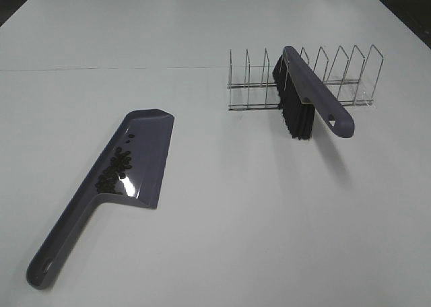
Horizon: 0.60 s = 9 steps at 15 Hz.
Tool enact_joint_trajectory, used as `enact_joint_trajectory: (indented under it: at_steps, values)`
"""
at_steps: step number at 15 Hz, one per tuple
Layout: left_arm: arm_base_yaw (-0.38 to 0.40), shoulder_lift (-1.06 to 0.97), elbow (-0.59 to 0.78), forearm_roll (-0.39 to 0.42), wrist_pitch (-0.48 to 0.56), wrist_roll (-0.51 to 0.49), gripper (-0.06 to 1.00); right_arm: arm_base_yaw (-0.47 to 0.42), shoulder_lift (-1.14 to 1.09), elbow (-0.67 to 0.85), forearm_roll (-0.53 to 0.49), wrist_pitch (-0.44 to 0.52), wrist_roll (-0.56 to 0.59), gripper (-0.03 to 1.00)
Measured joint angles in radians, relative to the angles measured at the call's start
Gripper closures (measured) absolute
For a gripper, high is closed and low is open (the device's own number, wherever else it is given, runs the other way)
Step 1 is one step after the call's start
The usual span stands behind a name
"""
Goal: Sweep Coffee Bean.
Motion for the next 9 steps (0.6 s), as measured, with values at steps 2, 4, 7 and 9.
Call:
enact_joint_trajectory:
  at_steps: [2,4,7,9]
  values:
    - [0.0,0.0,0.0,0.0,0.0,0.0,0.29,0.0,0.0,0.0,0.0,0.0,0.0,0.39]
    - [0.0,0.0,0.0,0.0,0.0,0.0,0.29,0.0,0.0,0.0,0.0,0.0,0.0,0.39]
    - [0.0,0.0,0.0,0.0,0.0,0.0,0.29,0.0,0.0,0.0,0.0,0.0,0.0,0.39]
    - [0.0,0.0,0.0,0.0,0.0,0.0,0.29,0.0,0.0,0.0,0.0,0.0,0.0,0.39]
